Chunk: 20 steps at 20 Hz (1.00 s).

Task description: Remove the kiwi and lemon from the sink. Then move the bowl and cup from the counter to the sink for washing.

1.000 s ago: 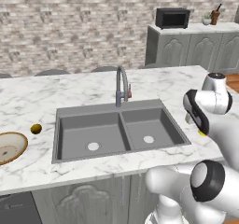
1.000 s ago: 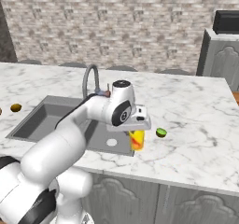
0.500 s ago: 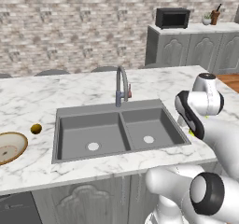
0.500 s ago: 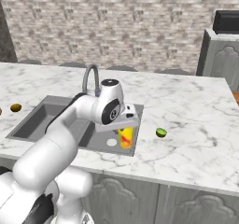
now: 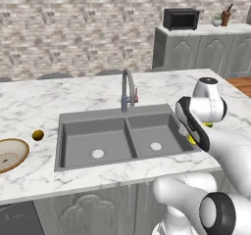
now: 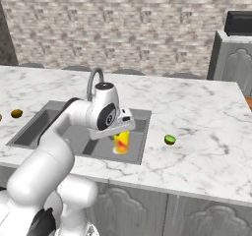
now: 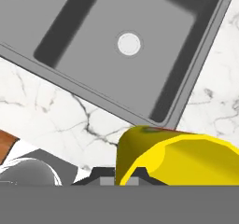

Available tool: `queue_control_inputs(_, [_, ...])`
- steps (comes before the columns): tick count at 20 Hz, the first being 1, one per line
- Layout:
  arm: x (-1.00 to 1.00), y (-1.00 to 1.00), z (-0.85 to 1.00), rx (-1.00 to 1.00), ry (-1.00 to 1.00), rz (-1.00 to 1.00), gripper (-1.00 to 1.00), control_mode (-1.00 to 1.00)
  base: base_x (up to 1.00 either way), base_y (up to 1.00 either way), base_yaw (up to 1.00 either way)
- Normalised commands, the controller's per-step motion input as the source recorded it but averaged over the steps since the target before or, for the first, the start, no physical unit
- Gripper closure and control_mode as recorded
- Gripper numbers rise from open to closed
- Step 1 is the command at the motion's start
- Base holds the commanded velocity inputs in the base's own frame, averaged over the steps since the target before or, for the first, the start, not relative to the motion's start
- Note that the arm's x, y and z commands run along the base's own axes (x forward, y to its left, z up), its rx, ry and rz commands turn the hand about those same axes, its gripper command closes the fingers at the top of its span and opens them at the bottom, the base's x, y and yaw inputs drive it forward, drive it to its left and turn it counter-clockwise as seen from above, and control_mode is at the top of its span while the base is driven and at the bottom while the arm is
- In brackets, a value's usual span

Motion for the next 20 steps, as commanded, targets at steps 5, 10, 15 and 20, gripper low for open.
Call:
queue_control_inputs(5, [0.00, 0.40, 0.01, 0.00, 0.00, 0.15, 1.00, -1.00, 0.00, 0.00, 0.00])
queue_control_inputs(10, [0.02, 0.39, 0.01, 0.00, 0.00, 0.16, 1.00, -1.00, 0.00, 0.00, 0.00])
queue_control_inputs(15, [0.02, 0.39, 0.00, 0.00, 0.00, 0.16, 1.00, -1.00, 0.00, 0.00, 0.00])
queue_control_inputs(20, [0.02, 0.40, 0.00, 0.00, 0.00, 0.16, 1.00, -1.00, 0.00, 0.00, 0.00])
